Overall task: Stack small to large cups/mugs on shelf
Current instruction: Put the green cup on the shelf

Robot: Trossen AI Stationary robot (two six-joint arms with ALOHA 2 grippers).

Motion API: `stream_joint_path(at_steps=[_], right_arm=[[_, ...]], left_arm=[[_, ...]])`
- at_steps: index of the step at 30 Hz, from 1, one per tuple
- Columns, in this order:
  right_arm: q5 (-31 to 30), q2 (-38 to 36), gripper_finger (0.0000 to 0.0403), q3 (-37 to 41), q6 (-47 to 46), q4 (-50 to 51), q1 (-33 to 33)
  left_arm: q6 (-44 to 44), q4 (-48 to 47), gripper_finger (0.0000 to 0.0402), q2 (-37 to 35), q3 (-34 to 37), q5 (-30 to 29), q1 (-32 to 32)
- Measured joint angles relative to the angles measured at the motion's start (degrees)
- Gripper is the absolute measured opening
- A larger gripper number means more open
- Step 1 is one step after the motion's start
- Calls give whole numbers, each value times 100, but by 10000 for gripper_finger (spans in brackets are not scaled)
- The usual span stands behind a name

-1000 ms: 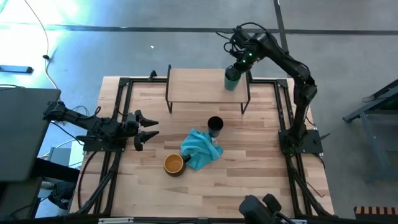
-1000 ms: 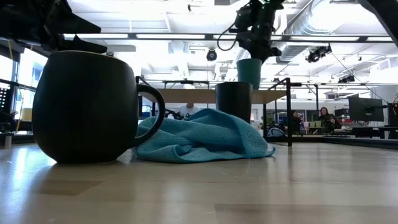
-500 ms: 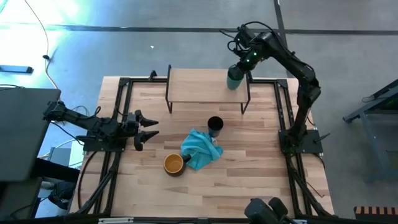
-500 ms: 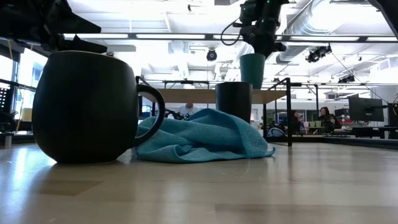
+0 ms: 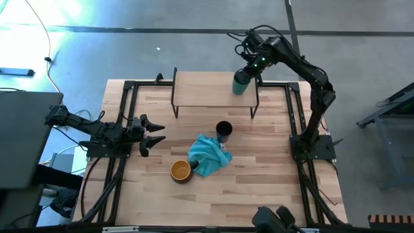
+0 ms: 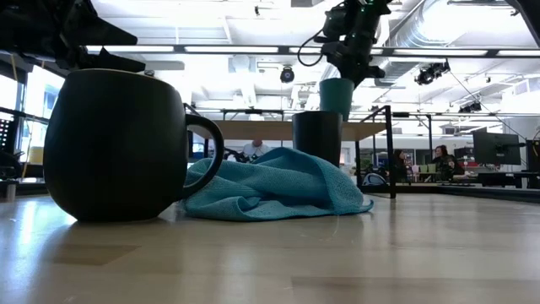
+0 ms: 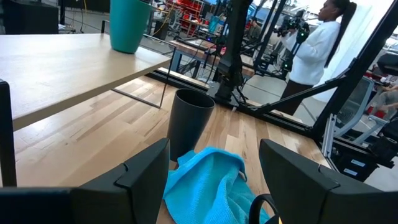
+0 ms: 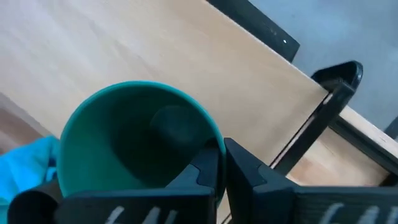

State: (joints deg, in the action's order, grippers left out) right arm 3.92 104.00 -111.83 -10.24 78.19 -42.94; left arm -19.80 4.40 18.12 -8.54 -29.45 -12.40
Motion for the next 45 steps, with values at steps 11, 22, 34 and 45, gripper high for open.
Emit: stream_joint_path(at_steps=[11, 22, 34, 45], right_arm=[[-53, -28, 0, 4, -22, 262, -1], [-80, -28, 0, 4, -22, 276, -15], [-300, -22, 0, -538, -74, 507, -55], [-297, -8, 0, -538, -87, 636, -52]], left_arm=[[-1, 0, 237, -1, 0, 0, 1], [-3, 0, 237, -1, 0, 0, 0], [-3, 0, 237, -1, 0, -2, 2], [-3, -1, 237, 0, 0, -2, 1]])
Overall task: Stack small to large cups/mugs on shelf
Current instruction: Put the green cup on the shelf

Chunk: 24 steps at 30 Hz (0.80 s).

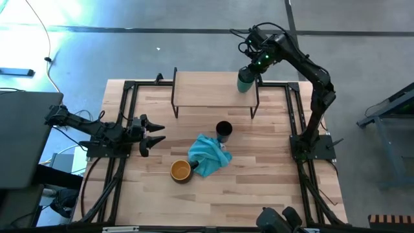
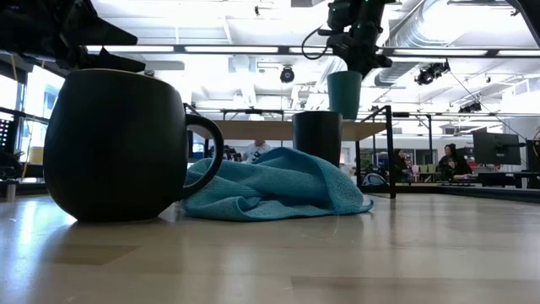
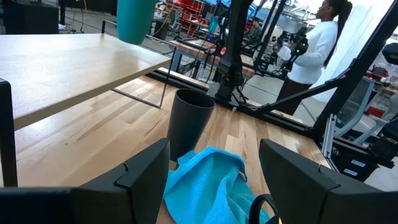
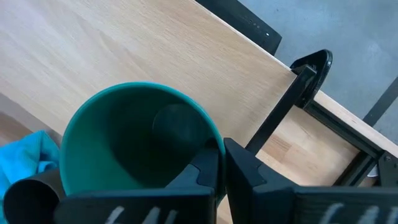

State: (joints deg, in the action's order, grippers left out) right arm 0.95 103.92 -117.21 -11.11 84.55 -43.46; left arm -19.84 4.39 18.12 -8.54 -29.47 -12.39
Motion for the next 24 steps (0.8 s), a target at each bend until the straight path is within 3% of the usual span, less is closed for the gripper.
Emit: stream_joint_path(at_steps=[24], right_arm=[[149, 225, 0, -2, -44, 11, 4]], left_arm=[[-4, -1, 237, -1, 0, 0, -1]])
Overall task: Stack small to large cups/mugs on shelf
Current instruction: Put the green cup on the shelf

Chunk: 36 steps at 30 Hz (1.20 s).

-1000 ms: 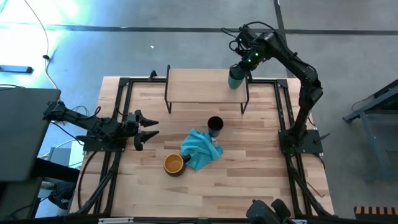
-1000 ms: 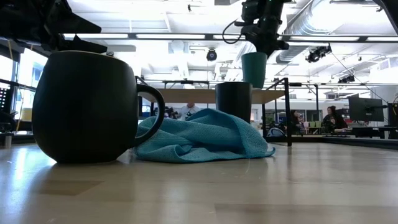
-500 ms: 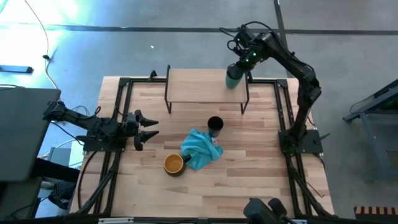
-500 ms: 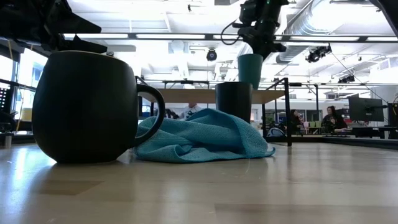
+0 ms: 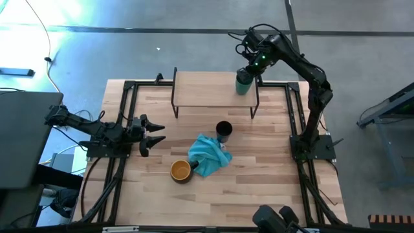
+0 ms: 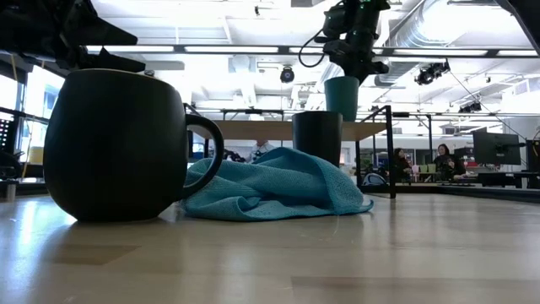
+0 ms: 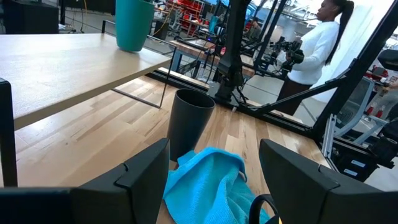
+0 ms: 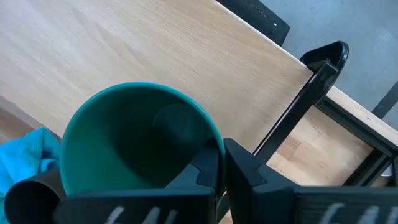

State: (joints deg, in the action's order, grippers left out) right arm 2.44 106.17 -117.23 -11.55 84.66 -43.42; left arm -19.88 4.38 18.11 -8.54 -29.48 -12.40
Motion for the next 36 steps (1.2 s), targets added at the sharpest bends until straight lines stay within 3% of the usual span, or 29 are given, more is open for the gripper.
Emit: stream_joint_path(at_steps=[36], right_arm=[[243, 0, 0, 0, -15, -196, 0]], left_arm=[[4, -2, 237, 0, 0, 0, 0]])
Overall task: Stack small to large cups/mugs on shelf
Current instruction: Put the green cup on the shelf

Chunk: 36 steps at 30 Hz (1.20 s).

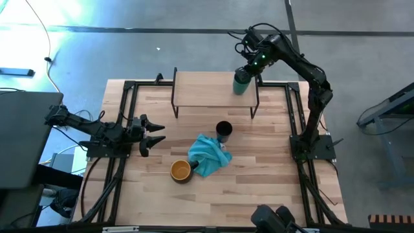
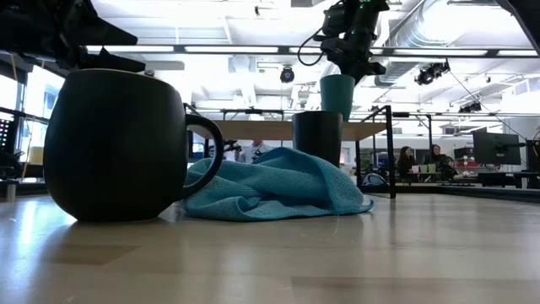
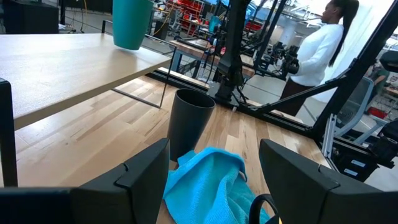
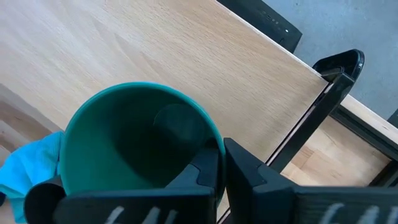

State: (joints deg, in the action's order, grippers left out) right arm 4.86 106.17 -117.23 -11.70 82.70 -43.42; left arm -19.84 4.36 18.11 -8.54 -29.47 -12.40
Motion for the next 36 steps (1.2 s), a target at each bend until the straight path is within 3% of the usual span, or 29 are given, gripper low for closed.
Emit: stream_joint_path(at_steps=[29, 36], right_arm=[[-74, 118, 1, -2, 112, 12, -31], [-48, 125, 52, -2, 122, -14, -31]], left_arm=[[2, -26, 237, 1, 0, -2, 1], [3, -28, 237, 1, 0, -13, 0]])
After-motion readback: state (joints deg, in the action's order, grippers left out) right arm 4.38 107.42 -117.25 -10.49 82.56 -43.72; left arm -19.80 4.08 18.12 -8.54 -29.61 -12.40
